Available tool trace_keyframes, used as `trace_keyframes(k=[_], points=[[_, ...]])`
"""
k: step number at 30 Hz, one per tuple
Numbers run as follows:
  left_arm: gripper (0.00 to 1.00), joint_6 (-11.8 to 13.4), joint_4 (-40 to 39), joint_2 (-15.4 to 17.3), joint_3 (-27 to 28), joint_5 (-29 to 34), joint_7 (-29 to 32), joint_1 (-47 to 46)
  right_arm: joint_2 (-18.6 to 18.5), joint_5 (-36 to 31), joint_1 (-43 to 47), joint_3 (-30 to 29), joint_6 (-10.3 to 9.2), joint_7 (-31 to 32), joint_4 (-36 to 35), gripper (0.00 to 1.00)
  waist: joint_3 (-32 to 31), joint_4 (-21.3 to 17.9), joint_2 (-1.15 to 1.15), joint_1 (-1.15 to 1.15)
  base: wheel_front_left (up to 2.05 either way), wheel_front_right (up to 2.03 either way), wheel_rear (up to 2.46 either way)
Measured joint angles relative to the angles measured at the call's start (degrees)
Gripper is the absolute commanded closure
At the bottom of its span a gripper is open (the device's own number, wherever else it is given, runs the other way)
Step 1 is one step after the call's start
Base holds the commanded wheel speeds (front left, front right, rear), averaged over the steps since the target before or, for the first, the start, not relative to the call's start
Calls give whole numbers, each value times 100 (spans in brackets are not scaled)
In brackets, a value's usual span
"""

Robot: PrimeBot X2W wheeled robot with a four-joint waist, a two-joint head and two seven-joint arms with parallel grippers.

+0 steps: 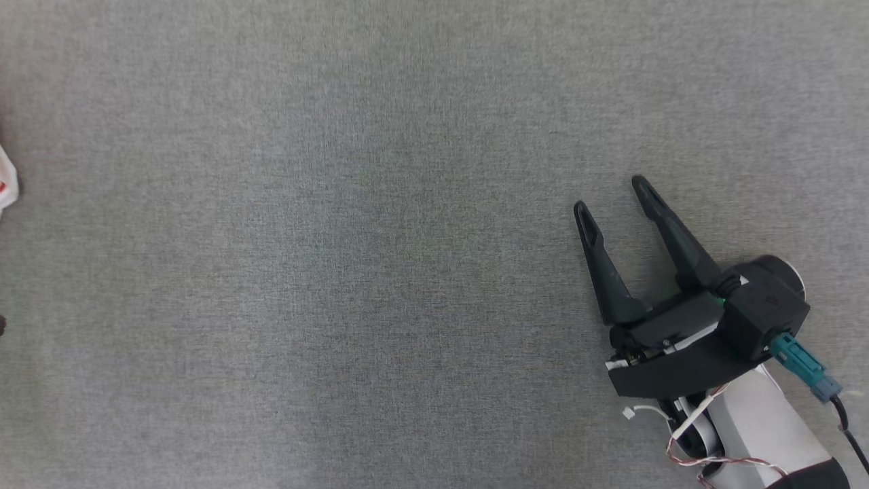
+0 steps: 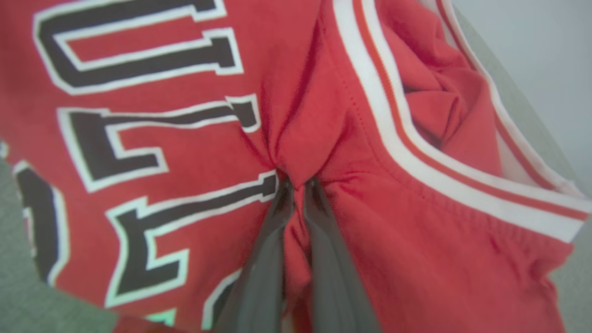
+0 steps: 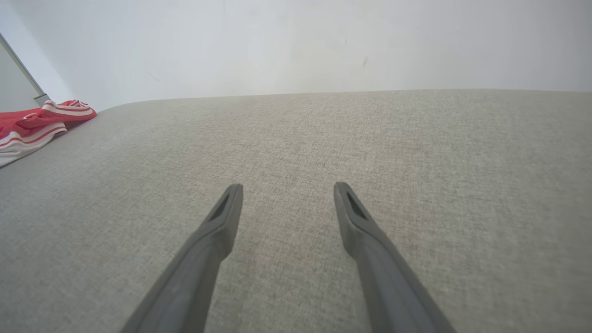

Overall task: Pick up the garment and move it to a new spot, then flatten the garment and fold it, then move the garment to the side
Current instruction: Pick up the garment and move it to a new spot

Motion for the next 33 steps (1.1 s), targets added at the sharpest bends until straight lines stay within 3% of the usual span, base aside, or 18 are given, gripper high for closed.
trace_keyframes(k=[11, 22, 33], points=[[100, -348, 90, 144, -2, -74, -127, 111, 46, 164, 255, -18, -8, 24, 350, 0, -698, 37, 1, 1, 0, 0, 0], [100, -612, -608, 423, -391, -41, 216, -90, 444, 326, 493, -96, -8, 14, 569, 0, -1697, 175, 1, 0, 0, 0, 0], [100, -553, -1980, -192, -1408, 42, 839, -617, 595, 325, 990, -408, -8, 3, 517, 0, -2666, 1, -1, -1, 0, 0, 0]])
